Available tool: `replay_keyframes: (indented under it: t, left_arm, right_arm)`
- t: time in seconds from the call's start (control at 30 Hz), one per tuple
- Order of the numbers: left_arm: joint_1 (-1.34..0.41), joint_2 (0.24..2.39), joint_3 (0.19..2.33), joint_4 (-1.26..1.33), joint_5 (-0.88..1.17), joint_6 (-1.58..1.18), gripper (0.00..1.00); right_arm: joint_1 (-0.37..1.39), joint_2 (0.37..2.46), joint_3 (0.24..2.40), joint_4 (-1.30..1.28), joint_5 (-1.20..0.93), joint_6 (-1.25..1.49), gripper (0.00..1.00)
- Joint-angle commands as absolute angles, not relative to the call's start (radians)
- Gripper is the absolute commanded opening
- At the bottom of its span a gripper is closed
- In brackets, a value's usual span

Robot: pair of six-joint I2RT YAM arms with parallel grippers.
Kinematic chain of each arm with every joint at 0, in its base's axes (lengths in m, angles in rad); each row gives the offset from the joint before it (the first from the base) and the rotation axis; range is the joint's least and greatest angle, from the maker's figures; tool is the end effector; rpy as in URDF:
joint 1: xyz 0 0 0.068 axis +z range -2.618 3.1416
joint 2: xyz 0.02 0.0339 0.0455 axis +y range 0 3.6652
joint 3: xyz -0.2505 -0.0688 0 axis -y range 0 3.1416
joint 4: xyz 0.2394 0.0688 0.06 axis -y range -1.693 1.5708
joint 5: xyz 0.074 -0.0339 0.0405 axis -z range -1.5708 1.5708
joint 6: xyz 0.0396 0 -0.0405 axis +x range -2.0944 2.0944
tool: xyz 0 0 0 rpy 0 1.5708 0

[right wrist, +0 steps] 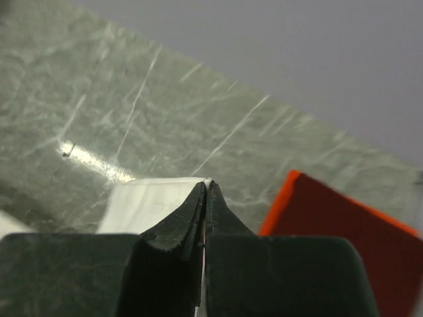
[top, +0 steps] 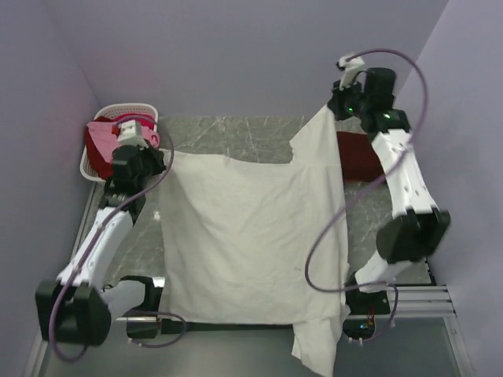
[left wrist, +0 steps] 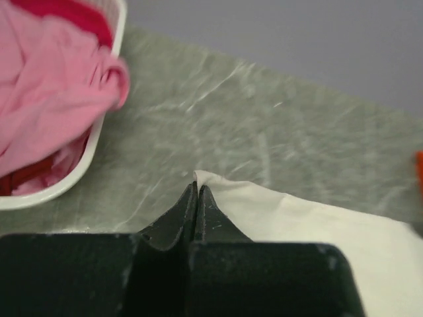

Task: Fold and stack the t-shirts
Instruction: Flatten the tshirt out

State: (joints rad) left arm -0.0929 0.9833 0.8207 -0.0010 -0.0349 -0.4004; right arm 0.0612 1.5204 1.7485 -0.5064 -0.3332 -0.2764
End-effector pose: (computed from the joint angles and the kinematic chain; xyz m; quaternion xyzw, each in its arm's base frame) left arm 0.2383 -0.0208 0.3240 -0.1279 0.7517 -0.1450 0.6305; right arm 0.3327 0.0334 0.4457 -0.2307 0.7593 0.0678 0.6046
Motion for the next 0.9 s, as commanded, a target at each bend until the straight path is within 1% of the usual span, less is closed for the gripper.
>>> replay_keyframes:
  t: [0.0, 0.03, 0.07, 0.1, 0.13, 0.17, 0.2, 0.23, 0.27, 0.33, 0.4, 0.53, 0.67, 0.73, 0.77, 0.8, 0.83, 0.87]
  left_arm:
    - [-0.08, 1.181, 0.88, 0.13, -0.164, -0.362, 0.0]
    - [-0.068, 1.242, 0.9, 0.136, -0.164, -0.362, 0.0]
    - [-0.064, 1.355, 0.919, 0.144, -0.163, -0.361, 0.0]
    - [-0.061, 1.411, 0.955, 0.155, -0.172, -0.36, 0.0]
    - [-0.057, 1.46, 0.975, 0.167, -0.17, -0.359, 0.0]
    - [-0.049, 1.553, 0.998, 0.181, -0.175, -0.359, 0.0]
    - [-0.045, 1.595, 1.049, 0.179, -0.181, -0.362, 0.0]
    - [-0.034, 1.633, 1.074, 0.176, -0.187, -0.361, 0.0]
    - [-0.031, 1.691, 1.101, 0.161, -0.208, -0.357, 0.0]
    - [-0.022, 1.729, 1.153, 0.153, -0.25, -0.351, 0.0]
    - [-0.005, 1.744, 1.163, 0.163, -0.273, -0.351, 0.0]
    - [0.029, 1.746, 1.149, 0.193, -0.224, -0.344, 0.0]
    - [0.029, 1.729, 1.146, 0.201, -0.086, -0.333, 0.0]
    - [0.029, 1.683, 1.128, 0.21, -0.019, -0.344, 0.0]
    - [0.029, 1.614, 1.117, 0.215, -0.008, -0.348, 0.0]
    - [0.029, 1.573, 1.099, 0.218, 0.014, -0.353, 0.01]
    - [0.028, 1.527, 1.091, 0.218, 0.021, -0.356, 0.0]
    - [0.029, 1.431, 1.086, 0.216, 0.029, -0.357, 0.0]
  right_arm:
    - [0.083, 1.766, 1.827, -0.422, -0.448, -0.227, 0.0]
    - [0.095, 1.831, 1.91, -0.422, -0.445, -0.229, 0.0]
    - [0.1, 1.895, 1.96, -0.431, -0.437, -0.218, 0.0]
    - [0.103, 2.019, 2.014, -0.44, -0.433, -0.209, 0.0]
    - [0.107, 2.081, 2.128, -0.446, -0.428, -0.196, 0.0]
    - [0.11, 2.136, 2.191, -0.457, -0.422, -0.18, 0.0]
    - [0.112, 2.234, 2.247, -0.48, -0.413, -0.172, 0.0]
    - [0.113, 2.273, 2.335, -0.482, -0.404, -0.163, 0.0]
    - [0.115, 2.301, 2.367, -0.479, -0.393, -0.153, 0.0]
    - [0.118, 2.344, 2.385, -0.445, -0.361, -0.15, 0.0]
    - [0.123, 2.332, 2.362, -0.392, -0.35, -0.161, 0.0]
    - [0.124, 2.296, 2.281, -0.325, -0.359, -0.16, 0.0]
    - [0.123, 2.257, 2.275, -0.363, -0.394, -0.159, 0.0]
    - [0.123, 2.168, 2.237, -0.412, -0.419, -0.173, 0.0]
    - [0.123, 2.12, 2.208, -0.417, -0.443, -0.189, 0.0]
    - [0.124, 2.006, 2.176, -0.416, -0.446, -0.195, 0.0]
    - [0.124, 1.943, 2.116, -0.417, -0.454, -0.205, 0.0]
    - [0.124, 1.824, 2.093, -0.432, -0.472, -0.227, 0.0]
